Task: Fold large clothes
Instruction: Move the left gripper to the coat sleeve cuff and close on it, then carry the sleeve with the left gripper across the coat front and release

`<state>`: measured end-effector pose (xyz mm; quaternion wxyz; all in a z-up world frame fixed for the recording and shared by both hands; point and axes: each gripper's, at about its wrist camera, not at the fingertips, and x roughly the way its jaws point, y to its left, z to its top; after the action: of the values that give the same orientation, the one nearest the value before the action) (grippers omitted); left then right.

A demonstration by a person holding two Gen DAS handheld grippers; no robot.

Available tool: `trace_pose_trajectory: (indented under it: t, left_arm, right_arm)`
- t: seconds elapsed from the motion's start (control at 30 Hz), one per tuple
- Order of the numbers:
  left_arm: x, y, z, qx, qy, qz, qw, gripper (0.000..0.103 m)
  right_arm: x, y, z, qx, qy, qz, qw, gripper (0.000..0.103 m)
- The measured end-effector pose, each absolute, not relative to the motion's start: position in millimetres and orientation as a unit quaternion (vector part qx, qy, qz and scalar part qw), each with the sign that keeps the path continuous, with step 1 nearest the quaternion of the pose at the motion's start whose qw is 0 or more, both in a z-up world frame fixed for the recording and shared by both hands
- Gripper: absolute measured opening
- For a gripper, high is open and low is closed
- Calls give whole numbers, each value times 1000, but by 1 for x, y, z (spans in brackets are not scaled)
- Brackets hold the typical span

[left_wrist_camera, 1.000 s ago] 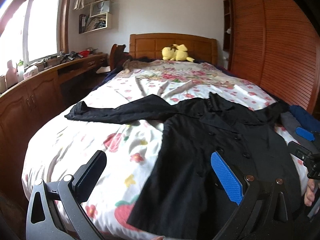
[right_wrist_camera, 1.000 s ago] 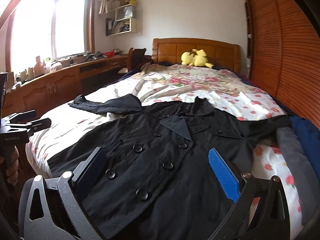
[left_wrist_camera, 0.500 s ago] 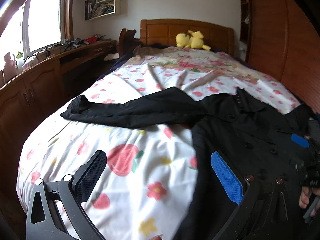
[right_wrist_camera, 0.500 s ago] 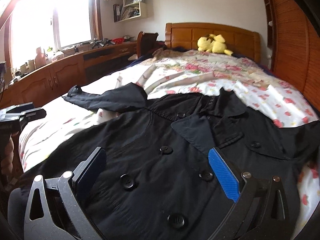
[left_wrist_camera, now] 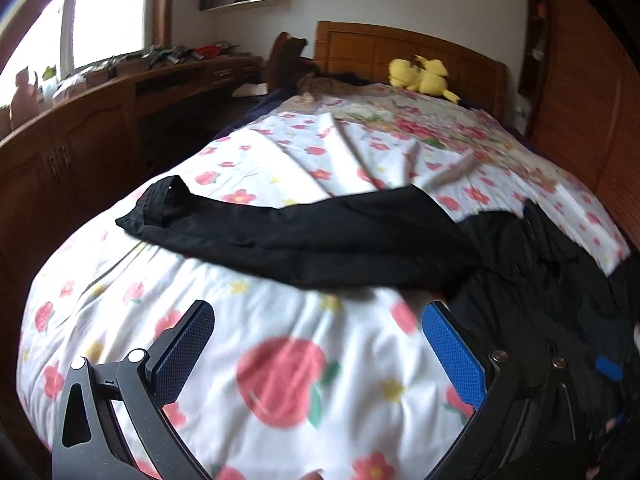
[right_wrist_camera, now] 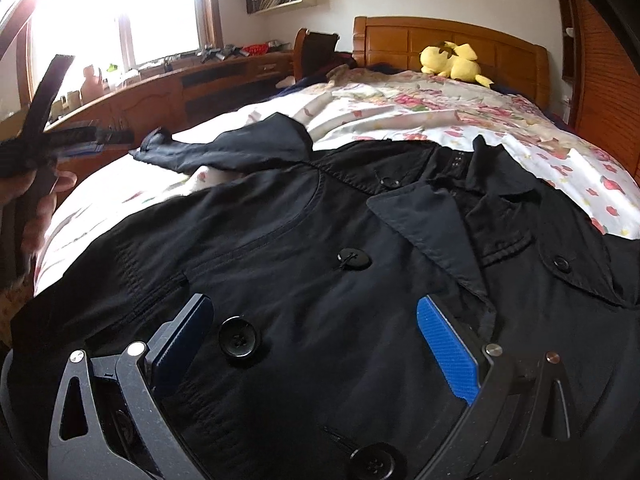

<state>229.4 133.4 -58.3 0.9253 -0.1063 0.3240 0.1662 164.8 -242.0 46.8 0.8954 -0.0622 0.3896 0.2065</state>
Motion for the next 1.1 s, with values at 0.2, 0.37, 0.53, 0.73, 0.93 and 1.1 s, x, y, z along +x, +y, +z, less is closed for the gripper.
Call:
trace_pose_trajectory:
  t: [0.2, 0.37, 0.53, 0.73, 0.93, 1.1]
  left_arm:
    - [244, 157, -75, -141, 335, 185, 913, 97]
    - [254, 173, -95, -184, 360, 190, 894, 72]
    - [254, 190, -98, -222, 369, 208, 878, 65]
    - [252, 191, -94, -252, 384, 228, 858, 65]
    - [274, 182, -94, -240, 400, 227, 855, 7]
    - [305, 160, -66, -136, 416, 231, 869, 1]
  right_arm:
    - [168, -239, 53, -58, 391, 216, 893, 102]
    - [174, -243, 58, -58, 385, 213, 896, 102]
    - [179, -252, 61, -47, 386, 207, 897, 102]
    - [180, -258, 63, -36, 388, 208, 897, 102]
    - [181, -275, 77, -22, 373, 192, 907, 102]
    - [181, -290, 94, -24, 352, 174, 919, 102]
